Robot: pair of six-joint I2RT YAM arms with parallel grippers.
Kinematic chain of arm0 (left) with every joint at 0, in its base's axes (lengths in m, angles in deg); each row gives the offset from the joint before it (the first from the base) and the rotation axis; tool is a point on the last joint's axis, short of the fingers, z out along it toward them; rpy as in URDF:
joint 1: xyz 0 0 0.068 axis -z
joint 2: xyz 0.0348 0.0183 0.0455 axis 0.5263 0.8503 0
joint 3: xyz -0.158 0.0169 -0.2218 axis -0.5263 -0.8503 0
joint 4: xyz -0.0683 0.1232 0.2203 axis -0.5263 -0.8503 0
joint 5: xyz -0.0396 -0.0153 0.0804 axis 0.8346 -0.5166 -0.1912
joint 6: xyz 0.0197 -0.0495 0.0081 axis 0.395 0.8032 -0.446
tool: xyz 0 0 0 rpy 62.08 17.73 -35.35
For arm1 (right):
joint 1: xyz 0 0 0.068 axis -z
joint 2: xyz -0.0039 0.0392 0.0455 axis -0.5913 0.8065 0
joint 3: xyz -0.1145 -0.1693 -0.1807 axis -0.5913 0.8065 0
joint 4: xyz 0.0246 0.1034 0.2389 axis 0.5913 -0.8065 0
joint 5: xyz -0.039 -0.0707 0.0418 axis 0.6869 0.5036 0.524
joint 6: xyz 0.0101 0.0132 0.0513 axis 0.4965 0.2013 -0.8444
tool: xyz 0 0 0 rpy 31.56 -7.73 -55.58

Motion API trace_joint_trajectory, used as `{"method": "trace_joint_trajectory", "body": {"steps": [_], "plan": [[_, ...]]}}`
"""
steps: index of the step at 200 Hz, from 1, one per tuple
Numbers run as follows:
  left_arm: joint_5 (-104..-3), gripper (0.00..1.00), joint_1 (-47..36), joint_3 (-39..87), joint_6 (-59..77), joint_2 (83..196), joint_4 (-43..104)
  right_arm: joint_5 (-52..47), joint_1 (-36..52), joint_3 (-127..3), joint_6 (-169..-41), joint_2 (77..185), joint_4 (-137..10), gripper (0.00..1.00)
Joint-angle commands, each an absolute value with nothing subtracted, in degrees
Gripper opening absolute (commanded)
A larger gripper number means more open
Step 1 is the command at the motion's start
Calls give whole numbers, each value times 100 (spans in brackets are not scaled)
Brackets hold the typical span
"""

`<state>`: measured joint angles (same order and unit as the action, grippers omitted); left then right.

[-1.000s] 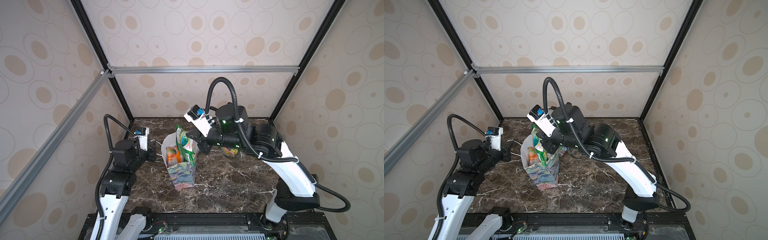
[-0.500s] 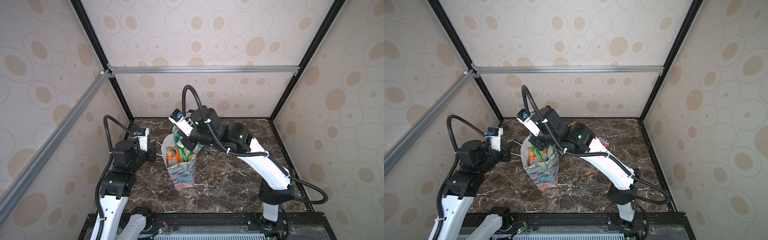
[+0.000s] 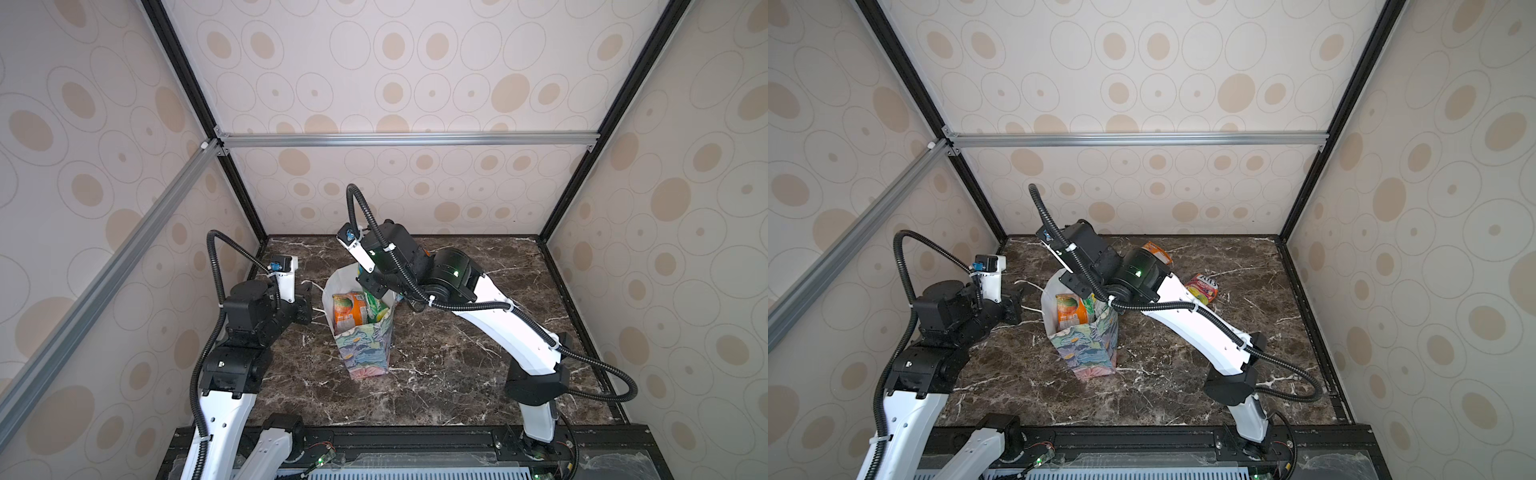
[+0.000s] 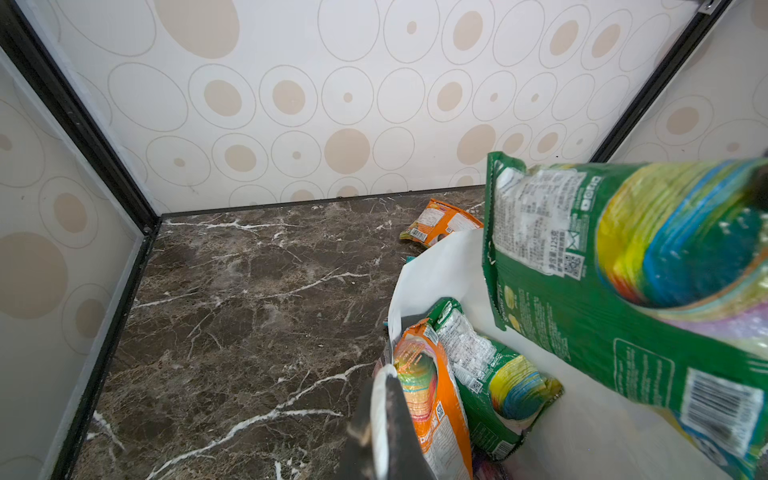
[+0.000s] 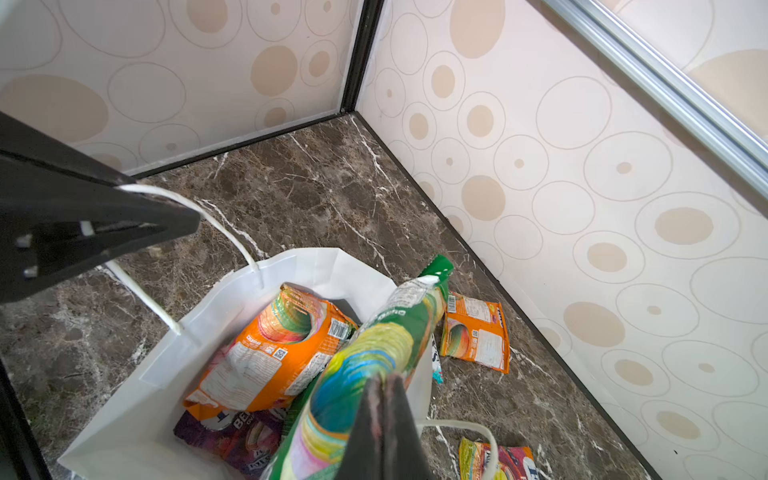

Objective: Place the snacks into the paper bag
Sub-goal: 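Lower the green packet into the bag and open the right gripper, then raise the right gripper out of the bag and move it back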

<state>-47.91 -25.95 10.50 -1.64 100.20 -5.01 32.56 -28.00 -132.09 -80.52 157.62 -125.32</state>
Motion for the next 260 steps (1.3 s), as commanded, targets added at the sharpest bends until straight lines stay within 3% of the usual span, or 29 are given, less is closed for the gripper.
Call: {"method": "trace_joint_trajectory", "body": {"steps": [1,105,118,163,260], "plan": [[-4811,4,-2587,1142,-298,9968,-367,3514,-2911,-13206,-7984,15604,-12588,0],[-4835,4,-2587,1109,-303,9926,-365,4720,-3072,-12658,-7754,15923,-12374,0],[-4824,4,-2587,1101,-303,9925,-363,4678,-3148,-12394,-7725,15871,-12174,8],[-4829,4,-2587,1101,-307,9921,-366,4322,-3255,-12475,-7889,15982,-12204,21],[-4866,4,-2587,1109,-309,9930,-383,3959,-3326,-12334,-7915,15585,-11996,29]]}}
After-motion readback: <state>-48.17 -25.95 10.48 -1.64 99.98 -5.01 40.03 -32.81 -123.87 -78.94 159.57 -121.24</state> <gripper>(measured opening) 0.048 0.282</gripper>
